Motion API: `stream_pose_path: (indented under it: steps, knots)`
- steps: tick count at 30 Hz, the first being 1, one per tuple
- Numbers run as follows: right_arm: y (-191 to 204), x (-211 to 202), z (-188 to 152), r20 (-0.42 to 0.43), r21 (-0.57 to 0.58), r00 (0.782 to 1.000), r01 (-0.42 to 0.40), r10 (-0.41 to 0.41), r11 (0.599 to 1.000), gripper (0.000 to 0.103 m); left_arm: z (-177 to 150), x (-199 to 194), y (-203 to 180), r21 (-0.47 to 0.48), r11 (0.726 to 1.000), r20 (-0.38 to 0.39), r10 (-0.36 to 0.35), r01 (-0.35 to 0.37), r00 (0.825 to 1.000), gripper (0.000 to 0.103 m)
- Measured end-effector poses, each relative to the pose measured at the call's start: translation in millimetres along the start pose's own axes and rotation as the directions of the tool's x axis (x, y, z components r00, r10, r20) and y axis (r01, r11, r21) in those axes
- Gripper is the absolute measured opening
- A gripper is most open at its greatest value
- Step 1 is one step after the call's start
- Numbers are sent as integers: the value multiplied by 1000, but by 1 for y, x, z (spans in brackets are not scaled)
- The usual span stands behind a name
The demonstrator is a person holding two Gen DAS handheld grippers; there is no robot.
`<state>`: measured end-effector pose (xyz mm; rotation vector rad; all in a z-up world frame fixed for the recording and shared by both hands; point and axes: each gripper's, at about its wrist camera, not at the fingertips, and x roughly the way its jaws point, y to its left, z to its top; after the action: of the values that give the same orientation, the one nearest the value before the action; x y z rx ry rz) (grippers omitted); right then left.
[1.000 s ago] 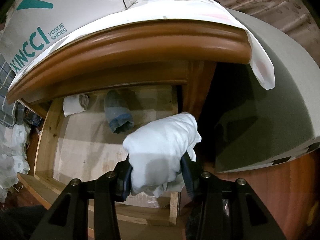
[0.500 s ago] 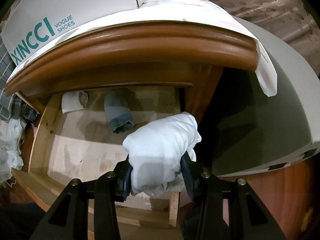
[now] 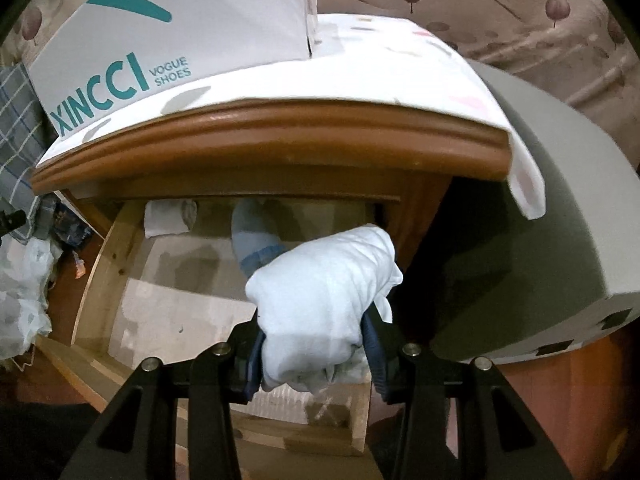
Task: Take underwear out of drawer
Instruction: 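Carry the white underwear into the white box and open the right tool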
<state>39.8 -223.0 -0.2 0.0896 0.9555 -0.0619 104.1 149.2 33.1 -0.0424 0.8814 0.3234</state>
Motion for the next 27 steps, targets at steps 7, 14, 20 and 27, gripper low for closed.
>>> stream_pose_path:
  steps: [7, 14, 20, 27]
  knots:
    - [12, -32, 16, 28, -11, 1000, 12, -12, 1000, 43, 1, 0, 16, -22, 999, 10, 45, -45, 999, 89]
    - [24, -86, 64, 101, -63, 995, 28, -21, 998, 43, 4, 11, 28, -81, 995, -43, 50, -53, 998, 89]
    - [36, -128, 111, 159, -88, 987, 22, -8, 996, 43, 6, 15, 40, -119, 988, -49, 98, -103, 994, 89]
    - [54, -153, 160, 186, -151, 983, 34, -5, 988, 43, 10, 22, 55, -173, 976, -75, 119, -130, 990, 89]
